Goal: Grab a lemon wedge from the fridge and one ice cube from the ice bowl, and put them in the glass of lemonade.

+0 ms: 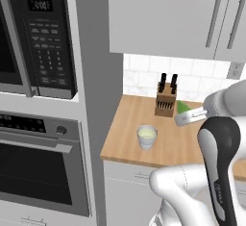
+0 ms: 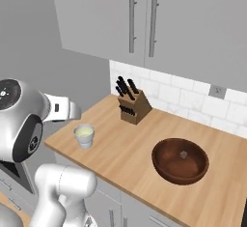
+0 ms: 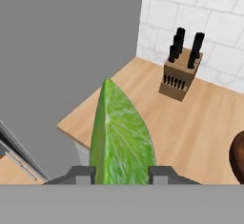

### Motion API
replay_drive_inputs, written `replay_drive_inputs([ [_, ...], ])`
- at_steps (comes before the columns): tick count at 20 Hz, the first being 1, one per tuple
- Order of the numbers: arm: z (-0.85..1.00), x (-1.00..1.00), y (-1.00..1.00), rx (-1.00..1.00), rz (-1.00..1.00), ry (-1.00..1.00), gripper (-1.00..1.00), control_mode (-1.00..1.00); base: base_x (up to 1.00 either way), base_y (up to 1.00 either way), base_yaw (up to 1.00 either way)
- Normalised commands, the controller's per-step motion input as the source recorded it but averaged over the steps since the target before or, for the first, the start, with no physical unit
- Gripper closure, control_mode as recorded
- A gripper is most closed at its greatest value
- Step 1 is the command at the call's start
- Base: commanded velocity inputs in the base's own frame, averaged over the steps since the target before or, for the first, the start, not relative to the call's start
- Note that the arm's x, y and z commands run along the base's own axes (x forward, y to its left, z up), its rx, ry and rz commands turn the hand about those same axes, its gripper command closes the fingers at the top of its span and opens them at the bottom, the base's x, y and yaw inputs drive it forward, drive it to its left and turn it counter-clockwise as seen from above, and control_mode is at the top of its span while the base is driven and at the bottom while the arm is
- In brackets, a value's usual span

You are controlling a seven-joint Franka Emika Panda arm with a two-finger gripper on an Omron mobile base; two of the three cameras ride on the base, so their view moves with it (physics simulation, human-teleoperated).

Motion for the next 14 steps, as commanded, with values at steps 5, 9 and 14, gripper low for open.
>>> replay_drive_inputs([
  [5, -0.06, 0.04, 0.0, -0.07, 0.36, 0.0, 1.0, -1.0, 0.0, 0.0, 0.0],
  [9, 0.0, 0.0, 0.04, -0.31, 0.3, 0.02, 1.0, -1.0, 0.0, 0.0, 0.0],
  [14, -0.1, 0.0, 0.12, -0.54, 0.23, 0.02, 1.0, -1.0, 0.0, 0.0, 0.0],
])
